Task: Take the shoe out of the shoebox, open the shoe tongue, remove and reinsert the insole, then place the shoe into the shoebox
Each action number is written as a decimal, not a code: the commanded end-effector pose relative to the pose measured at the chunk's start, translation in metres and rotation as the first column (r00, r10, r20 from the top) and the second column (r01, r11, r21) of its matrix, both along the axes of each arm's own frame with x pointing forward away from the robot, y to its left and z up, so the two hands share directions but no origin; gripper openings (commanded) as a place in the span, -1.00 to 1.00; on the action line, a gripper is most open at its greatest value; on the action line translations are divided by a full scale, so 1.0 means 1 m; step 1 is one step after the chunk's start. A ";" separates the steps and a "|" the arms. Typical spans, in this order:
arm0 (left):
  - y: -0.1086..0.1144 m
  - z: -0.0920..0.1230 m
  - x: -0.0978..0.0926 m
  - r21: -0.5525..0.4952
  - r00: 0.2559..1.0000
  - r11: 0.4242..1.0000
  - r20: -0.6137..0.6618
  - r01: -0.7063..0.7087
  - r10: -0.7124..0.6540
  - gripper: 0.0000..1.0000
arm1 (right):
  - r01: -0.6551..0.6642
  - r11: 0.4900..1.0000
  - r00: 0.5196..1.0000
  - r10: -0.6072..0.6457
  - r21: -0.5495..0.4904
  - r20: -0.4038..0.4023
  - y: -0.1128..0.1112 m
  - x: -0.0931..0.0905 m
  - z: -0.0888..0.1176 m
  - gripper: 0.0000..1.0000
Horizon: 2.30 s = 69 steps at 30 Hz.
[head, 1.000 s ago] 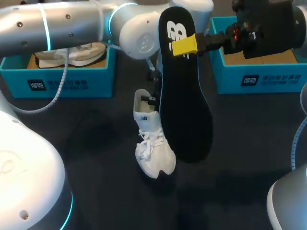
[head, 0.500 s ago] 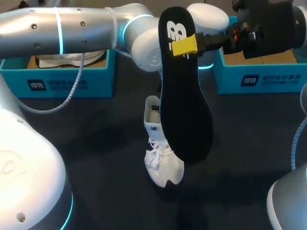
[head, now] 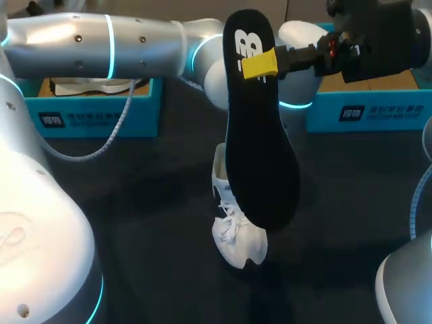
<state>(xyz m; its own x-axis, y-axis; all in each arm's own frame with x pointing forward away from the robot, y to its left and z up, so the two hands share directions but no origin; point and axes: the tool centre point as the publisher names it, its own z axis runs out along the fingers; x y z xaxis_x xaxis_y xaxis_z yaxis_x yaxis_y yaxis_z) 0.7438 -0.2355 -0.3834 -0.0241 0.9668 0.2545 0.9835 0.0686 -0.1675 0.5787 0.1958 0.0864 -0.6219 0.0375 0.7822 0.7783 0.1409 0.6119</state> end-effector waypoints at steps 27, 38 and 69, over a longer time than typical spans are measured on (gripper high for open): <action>-0.011 0.094 0.036 -0.252 1.000 0.968 0.021 0.017 -0.012 1.00 | 0.010 1.000 1.000 -0.010 0.008 -0.005 0.002 0.003 -0.001 -1.00; -0.013 0.131 0.043 -0.404 0.998 0.914 0.070 0.024 0.004 1.00 | 0.126 0.991 0.992 -0.125 0.041 -0.022 -0.035 0.033 0.004 -1.00; 0.032 0.271 0.102 -0.714 0.973 0.666 0.215 0.215 -0.084 1.00 | 0.266 0.954 0.937 -0.223 0.136 -0.271 -0.107 0.158 -0.016 -1.00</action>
<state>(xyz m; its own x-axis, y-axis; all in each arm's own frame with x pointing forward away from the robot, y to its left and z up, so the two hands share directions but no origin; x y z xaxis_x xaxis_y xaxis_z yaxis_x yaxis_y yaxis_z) 0.8439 -0.2187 -0.1203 0.1547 0.8690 -0.4701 0.9875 -0.1505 0.0467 0.7255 0.0838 0.0725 -0.4020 0.0359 0.9149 0.9010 -0.1623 0.4022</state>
